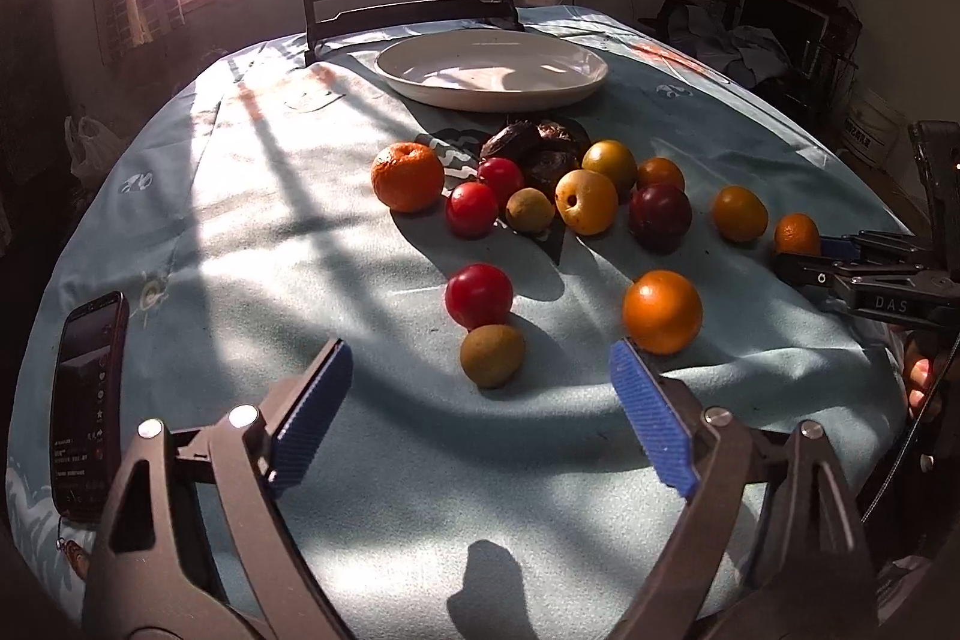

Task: Organize fruits
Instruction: 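Reach the right tool to the large orange and close its fingers on it, then carry the orange onto the white plate with right tool while left tool drops a small yellow fruit there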

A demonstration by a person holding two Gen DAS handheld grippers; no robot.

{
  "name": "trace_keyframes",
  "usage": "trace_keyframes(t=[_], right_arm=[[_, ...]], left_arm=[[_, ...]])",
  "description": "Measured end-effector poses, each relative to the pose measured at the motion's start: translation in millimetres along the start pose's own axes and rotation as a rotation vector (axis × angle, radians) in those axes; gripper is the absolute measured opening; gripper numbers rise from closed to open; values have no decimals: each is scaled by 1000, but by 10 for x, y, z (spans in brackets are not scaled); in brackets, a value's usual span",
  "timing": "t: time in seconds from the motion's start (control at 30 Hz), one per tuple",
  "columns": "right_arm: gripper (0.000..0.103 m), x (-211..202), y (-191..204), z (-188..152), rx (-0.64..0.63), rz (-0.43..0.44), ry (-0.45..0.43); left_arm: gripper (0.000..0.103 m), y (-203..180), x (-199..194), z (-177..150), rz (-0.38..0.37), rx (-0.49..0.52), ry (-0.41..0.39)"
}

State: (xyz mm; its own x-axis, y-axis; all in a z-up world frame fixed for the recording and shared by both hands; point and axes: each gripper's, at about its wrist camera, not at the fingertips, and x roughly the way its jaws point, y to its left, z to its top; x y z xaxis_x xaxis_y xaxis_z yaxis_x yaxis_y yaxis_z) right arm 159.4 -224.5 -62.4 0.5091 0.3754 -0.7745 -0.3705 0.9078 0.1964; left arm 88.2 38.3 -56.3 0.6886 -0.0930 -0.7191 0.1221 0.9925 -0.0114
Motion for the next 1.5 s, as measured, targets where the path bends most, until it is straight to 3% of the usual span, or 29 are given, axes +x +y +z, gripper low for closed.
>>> trace_keyframes(t=[0.03,0.13,0.3,0.43,0.63,0.83,0.97,1.1,1.17,1.3,1.5], right_arm=[[45,-2,-2,-1,2,1,-1],[45,-1,1,3,1,1,-3],[45,-2,2,0,1,2,-2],[45,-1,0,0,2,2,-2],[44,-11,4,1,3,-2,-6],[44,-129,41,64,1,24,-32],[44,-240,137,356,-30,65,-84],[44,-127,240,878,-60,113,-119],[44,42,259,1191,-55,127,-113],[44,546,286,1759,-56,104,-55],[44,1360,275,2143,-74,59,73]], left_arm=[[70,11,44,12,-8,-2,12],[52,37,158,30,-24,-13,46],[48,29,266,27,-29,-17,85],[34,19,326,23,-42,-23,123],[27,-3,295,8,-45,-22,121],[27,46,149,81,-61,-39,80],[27,65,34,393,-89,-26,20],[27,63,150,950,-124,-7,-15],[27,72,327,1288,-137,-4,-16],[27,95,848,1825,-76,21,16],[27,322,1652,2154,-61,-41,115]])
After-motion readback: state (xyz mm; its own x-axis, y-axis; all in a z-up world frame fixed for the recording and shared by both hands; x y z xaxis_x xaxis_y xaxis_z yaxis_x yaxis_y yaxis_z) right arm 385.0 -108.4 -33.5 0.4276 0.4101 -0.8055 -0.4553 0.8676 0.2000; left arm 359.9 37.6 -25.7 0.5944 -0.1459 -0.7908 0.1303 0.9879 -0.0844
